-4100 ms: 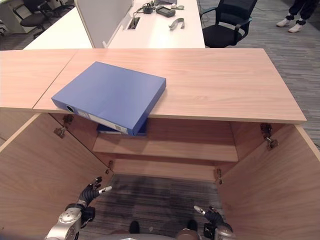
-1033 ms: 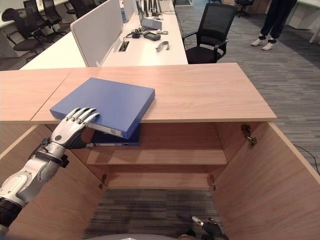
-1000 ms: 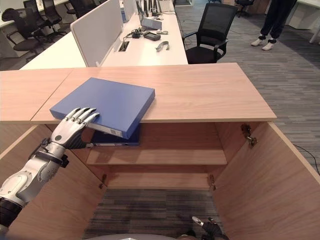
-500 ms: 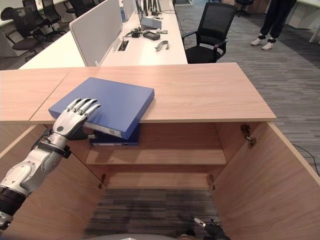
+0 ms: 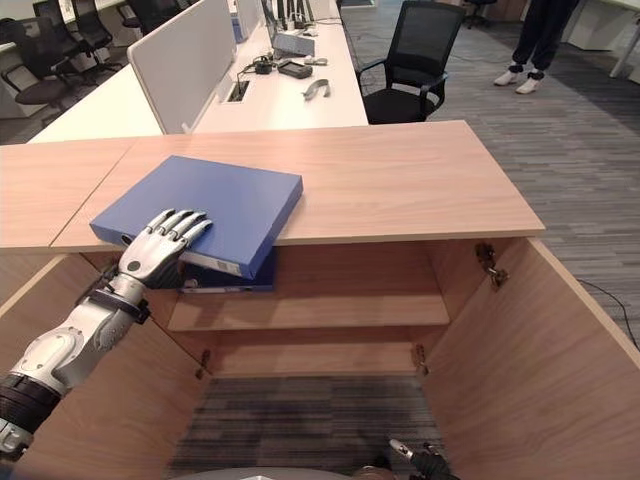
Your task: Put the empty folder in the office cabinet
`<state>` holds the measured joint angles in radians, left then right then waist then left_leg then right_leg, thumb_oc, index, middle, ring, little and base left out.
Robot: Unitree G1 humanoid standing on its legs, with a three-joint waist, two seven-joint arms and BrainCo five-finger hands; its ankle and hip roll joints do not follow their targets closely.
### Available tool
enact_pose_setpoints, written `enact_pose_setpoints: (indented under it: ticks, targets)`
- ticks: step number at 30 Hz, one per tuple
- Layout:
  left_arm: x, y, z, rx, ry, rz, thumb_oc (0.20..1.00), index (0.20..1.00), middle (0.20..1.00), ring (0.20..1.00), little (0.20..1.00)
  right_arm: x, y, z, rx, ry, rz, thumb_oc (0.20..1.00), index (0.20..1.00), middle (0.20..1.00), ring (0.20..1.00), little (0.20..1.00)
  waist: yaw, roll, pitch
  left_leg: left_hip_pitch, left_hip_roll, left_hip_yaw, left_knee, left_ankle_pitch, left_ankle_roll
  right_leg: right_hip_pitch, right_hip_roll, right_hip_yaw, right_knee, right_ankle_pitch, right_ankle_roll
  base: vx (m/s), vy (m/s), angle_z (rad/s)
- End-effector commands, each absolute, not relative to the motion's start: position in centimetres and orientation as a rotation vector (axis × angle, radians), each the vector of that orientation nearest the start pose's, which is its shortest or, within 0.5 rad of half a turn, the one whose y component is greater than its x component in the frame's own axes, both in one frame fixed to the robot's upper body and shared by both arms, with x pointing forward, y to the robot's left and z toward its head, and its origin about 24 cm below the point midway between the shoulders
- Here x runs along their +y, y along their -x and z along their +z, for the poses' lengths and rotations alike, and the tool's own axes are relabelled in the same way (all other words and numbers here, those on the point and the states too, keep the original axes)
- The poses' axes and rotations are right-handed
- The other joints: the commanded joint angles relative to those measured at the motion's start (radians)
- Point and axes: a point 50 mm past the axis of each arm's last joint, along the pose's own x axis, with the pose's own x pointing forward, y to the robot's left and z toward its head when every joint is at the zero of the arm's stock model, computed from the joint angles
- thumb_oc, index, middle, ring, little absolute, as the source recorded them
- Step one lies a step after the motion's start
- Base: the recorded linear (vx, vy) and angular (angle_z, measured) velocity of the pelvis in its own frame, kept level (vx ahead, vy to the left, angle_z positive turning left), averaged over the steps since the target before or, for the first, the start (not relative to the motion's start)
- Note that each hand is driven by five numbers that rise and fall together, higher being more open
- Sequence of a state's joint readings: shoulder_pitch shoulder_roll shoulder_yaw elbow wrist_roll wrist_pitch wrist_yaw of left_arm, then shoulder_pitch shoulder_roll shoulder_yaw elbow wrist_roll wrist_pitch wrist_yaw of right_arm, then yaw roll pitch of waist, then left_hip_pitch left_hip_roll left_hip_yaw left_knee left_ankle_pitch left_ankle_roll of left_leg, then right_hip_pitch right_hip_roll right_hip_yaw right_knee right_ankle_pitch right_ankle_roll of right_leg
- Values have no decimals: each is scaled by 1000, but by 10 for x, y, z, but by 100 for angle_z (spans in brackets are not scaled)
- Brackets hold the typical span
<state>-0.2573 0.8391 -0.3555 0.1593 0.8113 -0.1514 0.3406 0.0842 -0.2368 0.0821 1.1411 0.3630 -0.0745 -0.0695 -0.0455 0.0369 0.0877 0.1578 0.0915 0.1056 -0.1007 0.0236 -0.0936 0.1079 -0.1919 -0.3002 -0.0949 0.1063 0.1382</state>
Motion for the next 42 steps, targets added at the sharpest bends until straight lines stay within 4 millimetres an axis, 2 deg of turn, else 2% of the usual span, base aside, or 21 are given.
enact_pose_setpoints:
  ticks: [1, 4, 5, 6, 7, 8, 10, 17, 28, 31, 32, 33, 37, 38, 39, 41, 42]
  targets:
    - [224, -310, 143, -562, -1652, -5, 1000, 1000, 1000, 1000, 1000, -244, -104, -152, 1062, 5, -354, 1000, 1000, 1000, 1000, 1000, 3, -18, 35, 43, 14, 52, 13, -93, -24, 33, -16, 6, 18, -79, 70, 0, 0, 0]
    - [221, -312, 145, -575, -1644, 2, 1000, 1000, 1000, 1000, 1000, -245, -103, -153, 1068, 7, -357, 1000, 1000, 1000, 1000, 1000, -1, -17, 35, 43, 15, 55, 13, -93, -25, 33, -15, 8, 18, -80, 70, 0, 0, 0]
    - [220, -314, 147, -580, -1643, 5, 922, 922, 922, 922, 922, -246, -102, -153, 1072, 6, -364, 1000, 1000, 1000, 1000, 1000, -4, -16, 34, 44, 16, 58, 13, -92, -25, 32, -15, 9, 17, -80, 70, -6, 1, -5]
    - [220, -314, 147, -581, -1643, 5, 878, 878, 878, 878, 878, -246, -102, -153, 1072, 6, -364, 1000, 1000, 1000, 1000, 1000, -4, -16, 34, 44, 16, 58, 13, -92, -25, 32, -15, 10, 17, -80, 69, -5, 2, -5]
    - [219, -314, 146, -576, -1643, 1, 642, 642, 642, 642, 642, -246, -102, -153, 1073, 6, -363, 1000, 1000, 1000, 1000, 1000, -5, -16, 34, 45, 16, 58, 13, -92, -25, 32, -15, 10, 18, -80, 69, -4, -2, -5]
    - [219, -314, 145, -573, -1645, -2, 520, 520, 520, 520, 520, -245, -101, -153, 1074, 3, -363, 1000, 1000, 1000, 1000, 1000, -5, -16, 33, 45, 17, 59, 13, -92, -25, 32, -14, 11, 18, -80, 69, 0, 0, 0]
    - [219, -316, 144, -569, -1655, -11, 200, 200, 200, 200, 200, -245, -101, -153, 1072, -7, -365, 1000, 1000, 1000, 1000, 1000, -8, -15, 34, 46, 18, 61, 13, -92, -26, 30, -14, 13, 18, -80, 69, 0, 0, 0]
    - [221, -313, 142, -558, -1645, -15, 200, 200, 200, 200, 200, -246, -101, -153, 1072, -14, -378, 1000, 1000, 1000, 1000, 1000, -6, -17, 32, 43, 18, 62, 13, -91, -26, 29, -10, 14, 18, -82, 68, 0, 0, 0]
    - [221, -314, 150, -581, -1614, 16, 200, 200, 200, 200, 200, -243, -104, -153, 1067, -19, -370, 1000, 1000, 1000, 1000, 1000, -2, -22, 26, 47, 21, 59, 13, -90, -26, 36, -8, 11, 20, -85, 67, 0, 0, 0]
    - [222, -314, 162, -614, -1612, 52, 200, 200, 200, 200, 200, -242, -104, -153, 1066, -20, -367, 1000, 1000, 1000, 1000, 1000, -1, -21, 25, 47, 21, 58, 13, -89, -26, 40, -8, 10, 19, -86, 66, 0, 0, 0]
    - [221, -313, 175, -660, -1574, 101, 200, 200, 200, 200, 200, -241, -103, -154, 1071, -19, -364, 1000, 1000, 1000, 1000, 1000, 2, -22, 23, 47, 21, 56, 13, -88, -26, 41, -9, 8, 19, -87, 66, 0, 0, 0]
    - [221, -313, 175, -659, -1574, 101, 200, 200, 200, 200, 200, -241, -103, -154, 1071, -19, -364, 1000, 1000, 1000, 1000, 1000, 2, -22, 23, 47, 21, 56, 13, -88, -26, 41, -9, 8, 19, -87, 66, 0, 0, 0]
    - [218, -311, 210, -783, -1477, 230, 200, 200, 200, 200, 200, -239, -105, -154, 1070, -16, -357, 1000, 1000, 1000, 1000, 1000, 6, -20, 20, 44, 21, 51, 13, -85, -28, 42, -11, 5, 18, -87, 65, 0, 0, 0]
    - [218, -311, 210, -783, -1477, 230, 200, 200, 200, 200, 200, -239, -105, -154, 1070, -16, -357, 1000, 1000, 1000, 1000, 1000, 6, -20, 20, 44, 21, 51, 13, -85, -28, 42, -11, 5, 18, -87, 65, 0, 0, 0]
    - [216, -307, 227, -854, -1435, 277, 200, 200, 200, 200, 200, -238, -105, -154, 1072, -19, -355, 1000, 1000, 1000, 1000, 1000, 10, -20, 18, 44, 21, 49, 13, -85, -28, 43, -12, 5, 17, -87, 65, 0, 0, 0]
    - [216, -303, 244, -918, -1396, 329, 200, 200, 200, 200, 200, -236, -107, -154, 1068, -18, -343, 1000, 1000, 1000, 1000, 1000, 13, -19, 16, 43, 20, 47, 13, -85, -30, 43, -14, 1, 16, -85, 65, -9, -11, 2]
    - [216, -295, 260, -985, -1348, 372, 200, 200, 200, 200, 200, -236, -109, -154, 1068, -16, -335, 1000, 1000, 1000, 1000, 1000, 16, -17, 15, 42, 20, 48, 13, -83, -30, 42, -15, 1, 15, -83, 65, -15, -23, 5]
